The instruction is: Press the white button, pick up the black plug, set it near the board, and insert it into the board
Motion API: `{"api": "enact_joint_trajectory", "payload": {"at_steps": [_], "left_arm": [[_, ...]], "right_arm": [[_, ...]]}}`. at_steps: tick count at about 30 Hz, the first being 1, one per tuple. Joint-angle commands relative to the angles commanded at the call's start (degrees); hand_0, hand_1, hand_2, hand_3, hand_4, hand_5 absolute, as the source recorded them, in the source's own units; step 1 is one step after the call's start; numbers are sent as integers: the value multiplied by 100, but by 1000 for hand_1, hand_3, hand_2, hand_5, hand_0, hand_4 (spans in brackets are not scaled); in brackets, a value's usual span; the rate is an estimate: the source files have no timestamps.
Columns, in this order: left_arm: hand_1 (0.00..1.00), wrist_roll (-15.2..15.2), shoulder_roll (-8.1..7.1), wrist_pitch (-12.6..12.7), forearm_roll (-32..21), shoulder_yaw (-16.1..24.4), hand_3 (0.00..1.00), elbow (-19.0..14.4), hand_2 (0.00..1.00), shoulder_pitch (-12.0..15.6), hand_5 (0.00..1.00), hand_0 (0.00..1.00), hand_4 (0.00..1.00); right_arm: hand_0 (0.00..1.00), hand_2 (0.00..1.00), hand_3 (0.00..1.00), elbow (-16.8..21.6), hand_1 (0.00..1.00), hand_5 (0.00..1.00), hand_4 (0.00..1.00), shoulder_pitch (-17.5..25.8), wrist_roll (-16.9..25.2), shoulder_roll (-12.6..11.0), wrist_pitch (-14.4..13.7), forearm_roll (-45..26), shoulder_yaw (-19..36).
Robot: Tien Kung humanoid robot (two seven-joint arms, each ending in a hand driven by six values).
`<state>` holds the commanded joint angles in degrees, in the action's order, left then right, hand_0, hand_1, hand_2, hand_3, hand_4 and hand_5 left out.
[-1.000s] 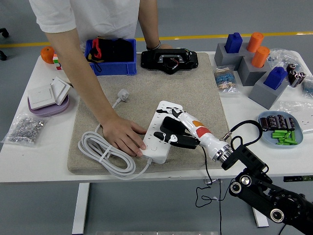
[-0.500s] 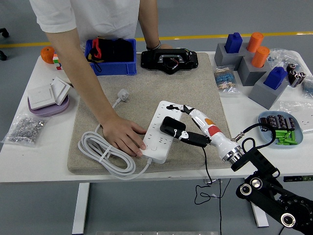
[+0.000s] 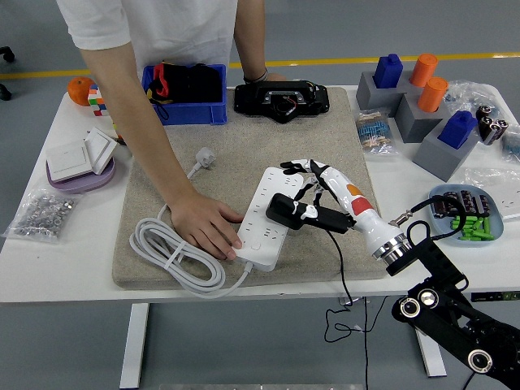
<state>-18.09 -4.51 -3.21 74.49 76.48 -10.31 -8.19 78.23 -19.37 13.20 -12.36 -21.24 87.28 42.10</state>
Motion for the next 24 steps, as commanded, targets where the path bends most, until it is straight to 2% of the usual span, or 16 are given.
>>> {"api": "enact_joint_trajectory", "payload": {"at_steps": [2,3,8,9,24], "left_arm": [[664,0,1,2,12,16,681,0,584,-3,272,708,663],[665,-1,0,2,8,16,682,0,584,-4,273,708,663],[665,1,0,3,8,22,682,0,584,-11,273,708,663],[665,1,2,3,6,24,682,0,584,-10,276,708,664],[664,5,11,6,15,56,682,0,584,-7,276,708,666]], "right_arm": [[592,730,780,-6,613,870,998,8,-12,-8,3,44,1],[830,743,753,-14,736,859,998,10,-19,-12,7,77,-1],[830,743,753,-88,736,859,998,18,-64,-20,31,145,-58],[887,738,733,-98,785,851,998,23,-68,-19,34,140,-90],[889,727,720,-115,787,838,998,83,-118,-43,75,143,-301]]}}
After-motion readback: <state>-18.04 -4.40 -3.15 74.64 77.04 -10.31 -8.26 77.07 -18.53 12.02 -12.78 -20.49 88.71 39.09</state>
